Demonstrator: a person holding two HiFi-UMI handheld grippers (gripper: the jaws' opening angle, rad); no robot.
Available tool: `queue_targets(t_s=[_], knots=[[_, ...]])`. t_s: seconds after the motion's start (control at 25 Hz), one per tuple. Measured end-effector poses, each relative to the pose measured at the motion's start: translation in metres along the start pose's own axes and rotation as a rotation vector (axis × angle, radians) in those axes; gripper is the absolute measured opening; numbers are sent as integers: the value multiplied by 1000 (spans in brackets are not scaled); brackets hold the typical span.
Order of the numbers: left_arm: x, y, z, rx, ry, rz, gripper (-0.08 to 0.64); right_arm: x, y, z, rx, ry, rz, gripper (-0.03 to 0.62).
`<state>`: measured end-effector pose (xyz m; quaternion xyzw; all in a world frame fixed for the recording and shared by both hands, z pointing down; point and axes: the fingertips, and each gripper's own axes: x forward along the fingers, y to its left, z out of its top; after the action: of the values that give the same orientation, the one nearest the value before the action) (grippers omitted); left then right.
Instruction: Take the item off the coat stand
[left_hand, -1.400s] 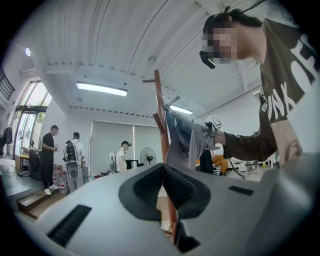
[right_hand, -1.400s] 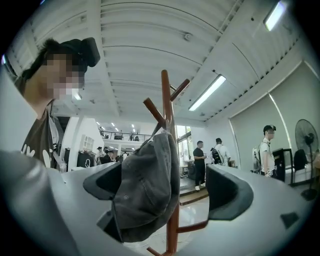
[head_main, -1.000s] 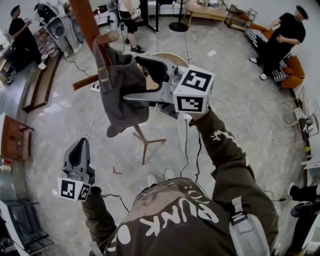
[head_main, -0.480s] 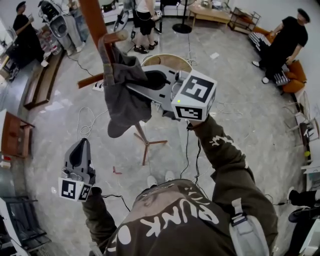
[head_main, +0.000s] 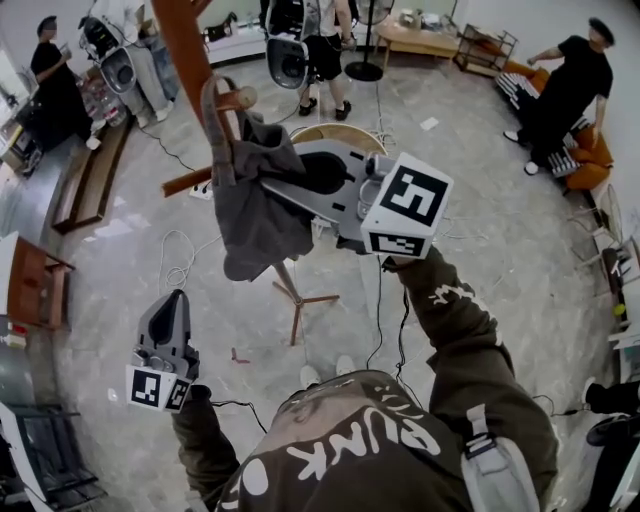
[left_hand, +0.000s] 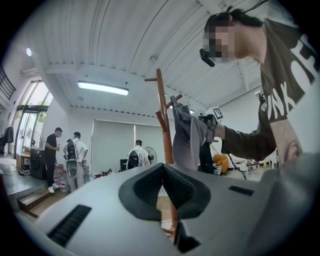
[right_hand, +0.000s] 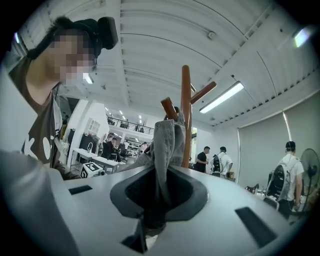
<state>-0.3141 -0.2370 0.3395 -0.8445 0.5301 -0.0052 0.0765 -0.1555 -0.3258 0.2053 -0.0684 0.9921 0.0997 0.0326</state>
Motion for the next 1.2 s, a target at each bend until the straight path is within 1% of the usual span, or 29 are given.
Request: queue_targets(t_s=[0.12,0.32,0.48,0.6,0.84,1.2], knots=[[4,2,4,0,-2,-6,5,-4,-2,22,-30,-18,-5,46],[4,0,3,2,-7,-14,5,-23,2,44,-78,-40,-37,46],[3,-5,6,3,-16,-25,5,-43,8,52,-108,-39,-74,46],[4,-8,8,3,-16,-41,5,-56,13,52,-111,-28,-104,46],[10,-9,14,6,-21,-70,5,-77,21,34,-100,0,-163,46],[17,-26,17,7,-29,-99,5,-106,32,-32,-69,29,-215,46]])
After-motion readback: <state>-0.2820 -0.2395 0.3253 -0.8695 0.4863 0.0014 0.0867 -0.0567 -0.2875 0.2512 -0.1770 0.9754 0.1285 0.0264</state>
